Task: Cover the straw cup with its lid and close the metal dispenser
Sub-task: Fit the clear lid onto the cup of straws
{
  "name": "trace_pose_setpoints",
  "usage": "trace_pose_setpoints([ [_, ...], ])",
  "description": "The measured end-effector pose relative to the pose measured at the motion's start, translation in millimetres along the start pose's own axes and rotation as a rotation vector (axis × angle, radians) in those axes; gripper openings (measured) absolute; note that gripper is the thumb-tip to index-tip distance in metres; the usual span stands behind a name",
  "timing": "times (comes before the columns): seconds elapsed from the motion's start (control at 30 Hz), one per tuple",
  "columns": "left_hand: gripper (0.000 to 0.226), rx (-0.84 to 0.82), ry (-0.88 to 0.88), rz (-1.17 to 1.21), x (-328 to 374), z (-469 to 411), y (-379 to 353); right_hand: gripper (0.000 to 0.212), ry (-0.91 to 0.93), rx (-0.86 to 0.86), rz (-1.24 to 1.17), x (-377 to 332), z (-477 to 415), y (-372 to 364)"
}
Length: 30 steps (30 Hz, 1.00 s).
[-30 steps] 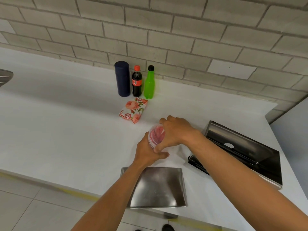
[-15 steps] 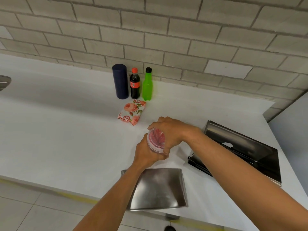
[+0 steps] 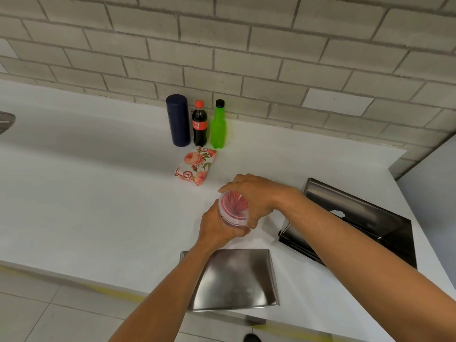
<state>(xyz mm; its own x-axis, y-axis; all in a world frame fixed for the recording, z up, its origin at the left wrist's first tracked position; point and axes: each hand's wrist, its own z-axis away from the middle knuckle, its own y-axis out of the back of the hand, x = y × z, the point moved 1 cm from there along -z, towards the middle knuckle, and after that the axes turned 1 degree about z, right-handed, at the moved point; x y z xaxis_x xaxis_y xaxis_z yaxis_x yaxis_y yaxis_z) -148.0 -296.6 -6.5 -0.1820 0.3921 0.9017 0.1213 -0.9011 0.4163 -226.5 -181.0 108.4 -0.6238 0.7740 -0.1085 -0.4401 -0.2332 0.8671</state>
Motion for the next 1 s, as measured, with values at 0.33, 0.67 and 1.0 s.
trace_pose_setpoints([
  [0.33, 0.091, -0.012, 0.039, -0.063, 4.3, -2.4, -6.7, 0.12, -0.018, 0.074, 0.0, -0.6, 1.9, 4.2],
  [0.67, 0.105, 0.033, 0.003, -0.014, -8.7, 0.6, -3.8, 0.122, -0.087, 0.091, -0.052, -6.3, 6.6, 2.2],
  [1.0, 0.114, 0.033, -0.034, 0.042, -30.6, 20.2, 26.5, 0.128, -0.101, 0.279, -0.141, -28.5, 47.3, -24.4],
])
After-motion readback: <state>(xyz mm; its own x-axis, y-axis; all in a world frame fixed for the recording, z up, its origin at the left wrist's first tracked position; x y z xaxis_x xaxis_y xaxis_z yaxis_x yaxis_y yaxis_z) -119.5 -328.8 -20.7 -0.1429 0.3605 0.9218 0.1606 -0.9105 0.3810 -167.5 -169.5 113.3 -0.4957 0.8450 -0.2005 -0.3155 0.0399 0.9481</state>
